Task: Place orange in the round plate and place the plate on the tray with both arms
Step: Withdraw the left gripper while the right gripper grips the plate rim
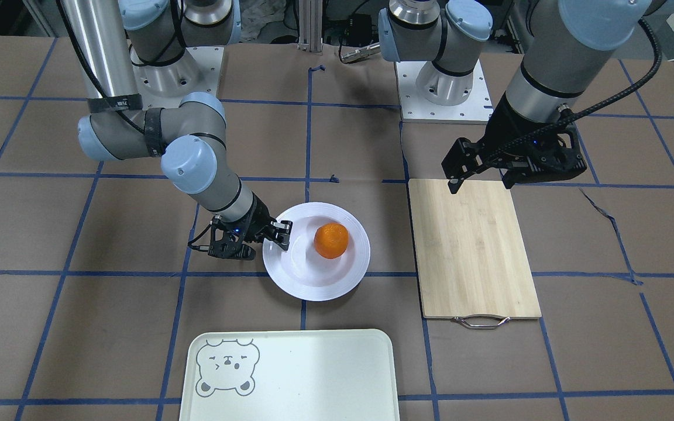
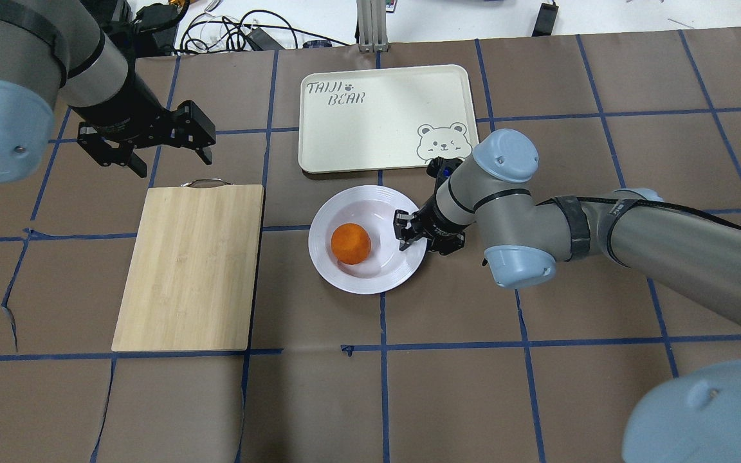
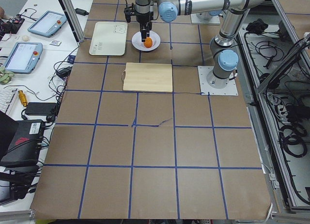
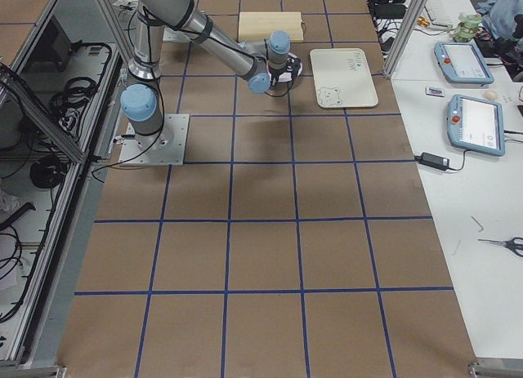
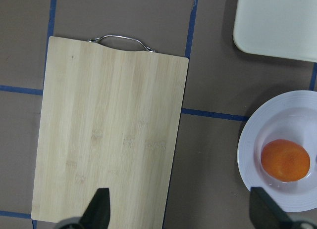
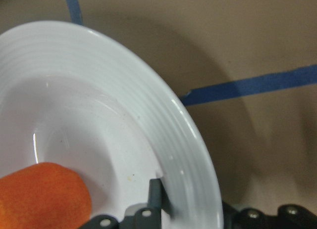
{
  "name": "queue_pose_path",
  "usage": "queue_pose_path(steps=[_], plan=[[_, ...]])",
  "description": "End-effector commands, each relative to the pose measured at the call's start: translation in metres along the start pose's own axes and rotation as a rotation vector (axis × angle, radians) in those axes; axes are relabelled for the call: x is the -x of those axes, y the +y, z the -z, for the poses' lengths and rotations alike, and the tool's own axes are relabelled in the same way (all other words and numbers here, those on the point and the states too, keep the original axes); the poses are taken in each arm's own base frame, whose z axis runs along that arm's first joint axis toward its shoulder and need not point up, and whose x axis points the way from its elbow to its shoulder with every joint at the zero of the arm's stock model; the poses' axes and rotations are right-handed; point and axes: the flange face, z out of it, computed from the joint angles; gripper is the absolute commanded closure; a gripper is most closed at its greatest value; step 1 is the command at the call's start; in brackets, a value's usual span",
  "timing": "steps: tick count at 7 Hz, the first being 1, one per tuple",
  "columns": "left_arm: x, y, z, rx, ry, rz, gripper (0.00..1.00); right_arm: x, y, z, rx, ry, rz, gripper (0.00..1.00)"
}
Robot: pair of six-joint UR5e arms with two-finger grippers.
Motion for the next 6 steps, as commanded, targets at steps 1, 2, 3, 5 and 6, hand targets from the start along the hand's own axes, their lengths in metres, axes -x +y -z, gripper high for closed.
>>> queue_pose_path(steps=[1, 2, 3, 5, 6], plan=[[0.0, 0.001, 0.001, -0.001, -0.001, -0.001, 0.0, 0.006, -0.006, 0.007, -0.013, -0.006, -0.017, 0.96], [0.0, 0.001, 0.0, 0.001, -0.002, -0.001, 0.0, 0.012, -0.013, 0.016, -0.03, -0.015, -0.012, 0.97], [0.001, 0.002, 0.001, 0.0, -0.004, -0.001, 0.0, 0.015, -0.022, 0.025, -0.038, -0.028, -0.015, 0.97], [0.003, 0.002, 0.003, -0.006, -0.028, -0.002, 0.0, 0.014, -0.051, 0.055, -0.04, -0.077, -0.072, 0.99], [0.002, 0.003, 0.006, -0.015, -0.023, -0.002, 0.0, 0.011, -0.075, 0.081, -0.065, -0.12, -0.099, 1.0]])
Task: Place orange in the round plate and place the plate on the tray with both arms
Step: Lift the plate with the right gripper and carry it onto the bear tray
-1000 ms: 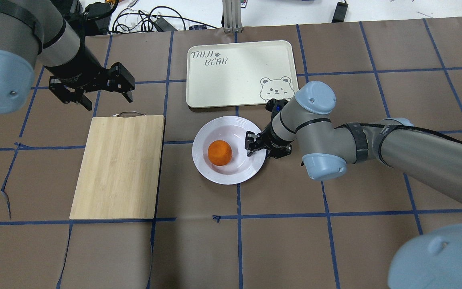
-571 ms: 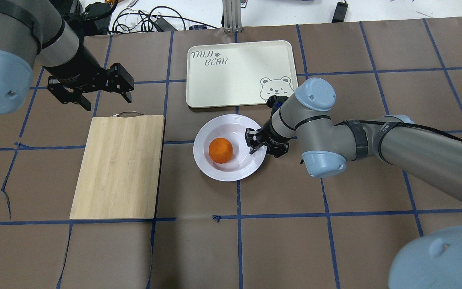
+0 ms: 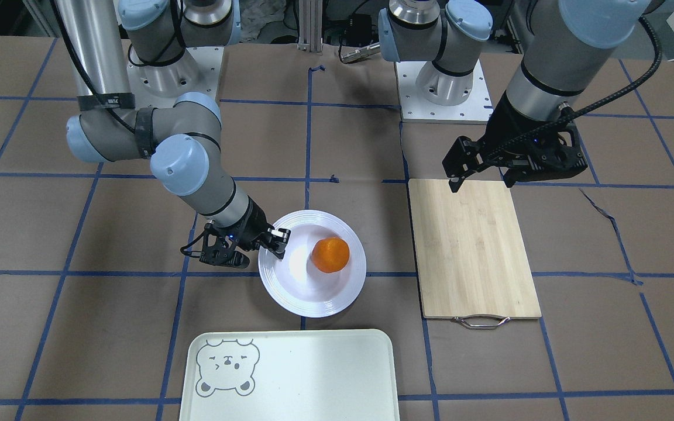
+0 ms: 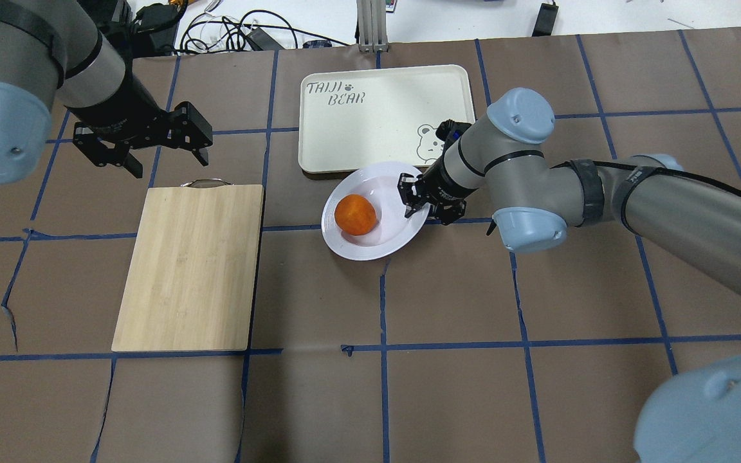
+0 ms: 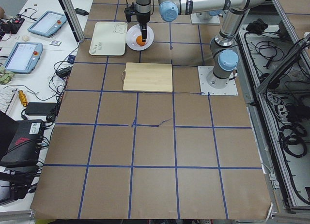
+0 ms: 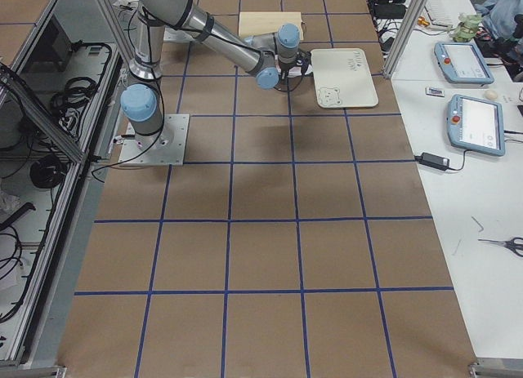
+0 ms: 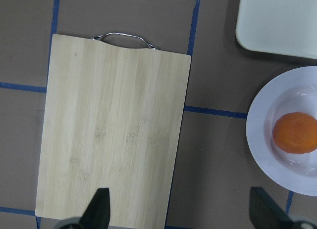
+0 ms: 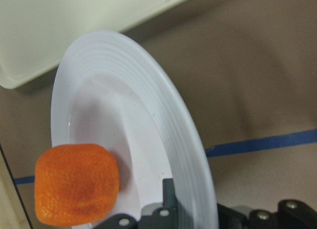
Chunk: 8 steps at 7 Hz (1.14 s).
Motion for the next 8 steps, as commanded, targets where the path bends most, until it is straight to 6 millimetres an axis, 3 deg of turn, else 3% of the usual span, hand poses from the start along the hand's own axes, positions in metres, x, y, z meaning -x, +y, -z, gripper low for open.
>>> queue_pose_path(steps=[1, 3, 6, 7, 8], plan=[[0.0, 0.002, 0.005, -0.013, -0.003, 0.0, 0.0, 0.003, -0.044, 0.046, -0.021, -0.099, -0.056, 1.0], [0.003, 0.001, 0.006, -0.016, -0.014, 0.003, 0.0, 0.011, -0.074, 0.068, -0.05, -0.189, -0.042, 1.0], [0.008, 0.003, 0.008, -0.019, -0.07, 0.002, 0.0, 0.031, -0.174, 0.04, -0.106, -0.207, -0.002, 1.0], [0.007, 0.003, 0.01, -0.027, -0.068, 0.0, 0.0, 0.023, -0.198, 0.015, -0.104, -0.197, -0.008, 1.0], [0.006, 0.005, 0.016, -0.037, -0.062, -0.001, 0.0, 0.019, -0.206, 0.003, -0.117, -0.202, -0.003, 1.0]])
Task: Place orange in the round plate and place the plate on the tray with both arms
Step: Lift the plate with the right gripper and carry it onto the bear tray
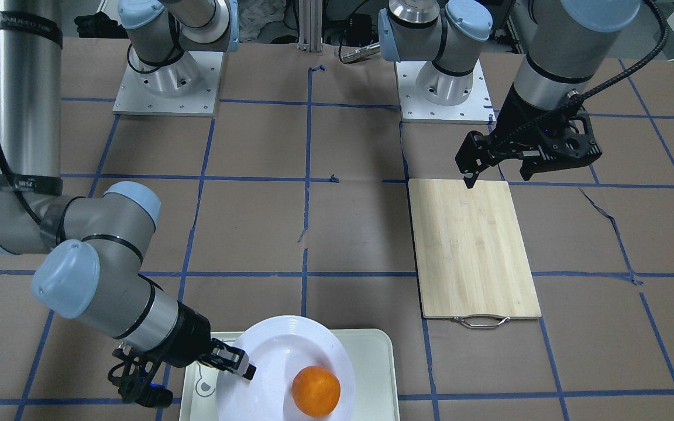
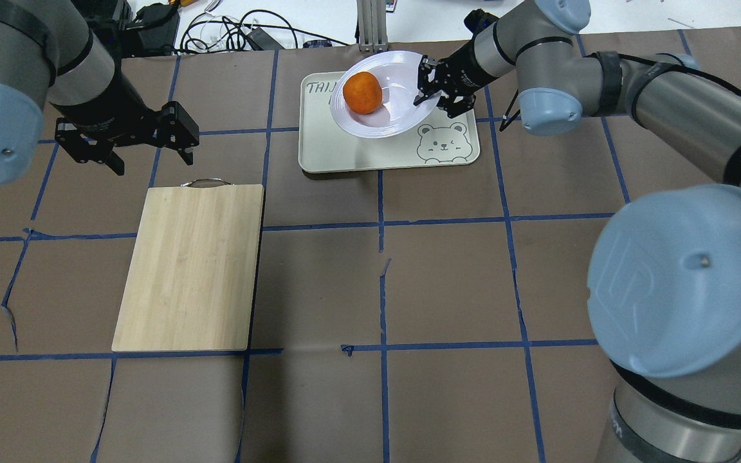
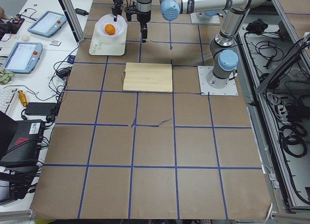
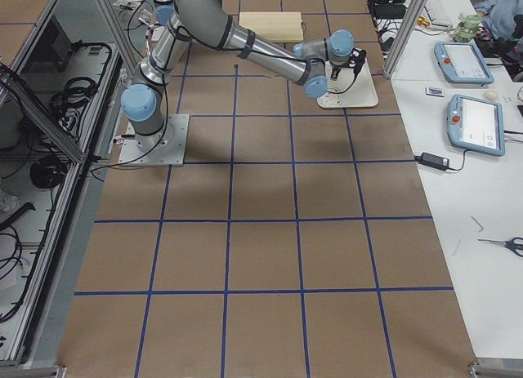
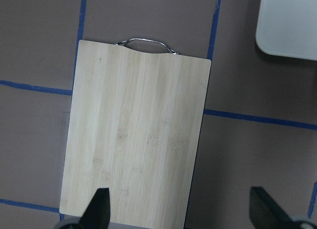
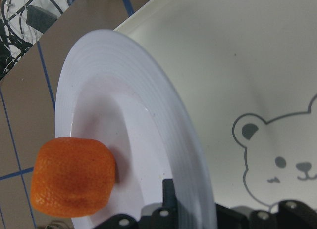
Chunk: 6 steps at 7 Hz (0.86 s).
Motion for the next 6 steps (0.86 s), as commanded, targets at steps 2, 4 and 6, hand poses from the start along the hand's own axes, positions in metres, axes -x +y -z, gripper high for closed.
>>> queue_pose_path(steps=[2, 4, 6], plan=[[-0.008, 0.008, 0.011, -0.016, 0.032, -0.012, 0.0, -0.022, -0.018, -0.034, 0.002, 0.012, -0.011, 1.0], [-0.012, 0.011, 0.012, -0.017, 0.034, -0.067, 0.0, -0.031, -0.02, -0.035, -0.02, 0.073, -0.024, 0.3], [-0.012, 0.011, 0.012, -0.018, 0.033, -0.072, 0.0, -0.025, -0.031, 0.021, -0.103, 0.154, -0.022, 0.0]])
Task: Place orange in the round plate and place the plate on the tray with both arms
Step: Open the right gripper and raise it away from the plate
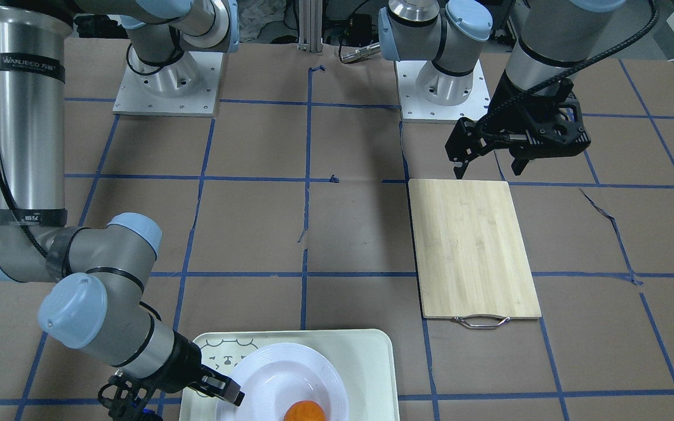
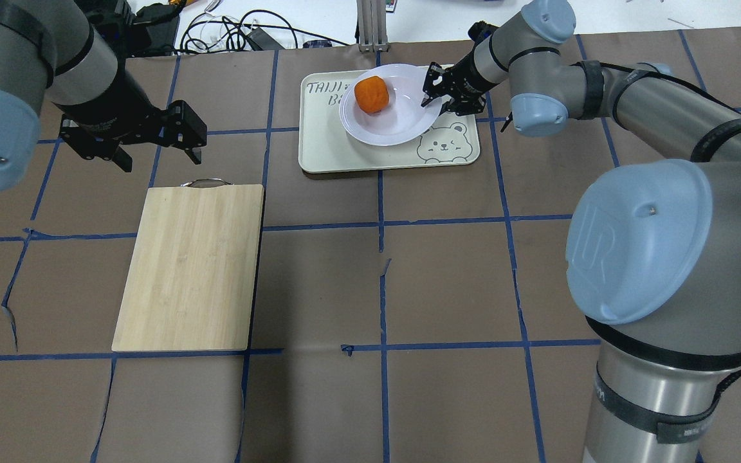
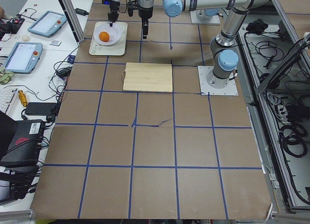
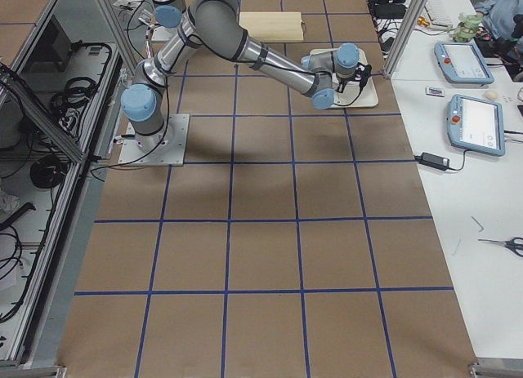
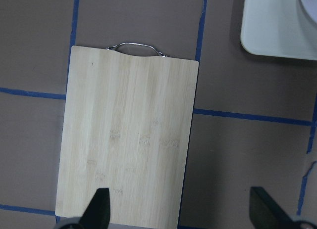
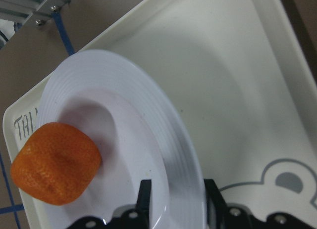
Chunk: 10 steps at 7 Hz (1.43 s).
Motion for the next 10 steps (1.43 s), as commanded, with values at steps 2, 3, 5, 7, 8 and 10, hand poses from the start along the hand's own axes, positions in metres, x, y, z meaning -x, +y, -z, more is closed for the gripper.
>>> queue_pose_path(steps=[2, 3, 5, 7, 8, 10], plan=[[0.0, 0.001, 0.0, 0.0, -0.002, -0.01, 0.0, 0.018, -0.01, 0.11, -0.065, 0.123, 0.1, 0.0], [0.0, 0.0, 0.001, -0.002, -0.003, -0.011, 0.0, 0.032, -0.003, 0.155, -0.103, 0.226, 0.164, 0.0], [0.0, 0.001, 0.004, -0.009, -0.006, -0.011, 0.0, 0.066, 0.077, 0.262, 0.051, 0.38, 0.257, 0.0], [0.001, 0.002, 0.004, -0.008, -0.008, -0.012, 0.0, 0.074, 0.145, 0.317, 0.104, 0.508, 0.386, 0.0], [0.0, 0.002, 0.004, -0.008, -0.006, -0.012, 0.0, 0.066, 0.168, 0.325, 0.107, 0.511, 0.388, 0.0], [0.0, 0.002, 0.004, -0.008, -0.006, -0.012, 0.0, 0.045, 0.186, 0.306, 0.04, 0.502, 0.407, 0.0]])
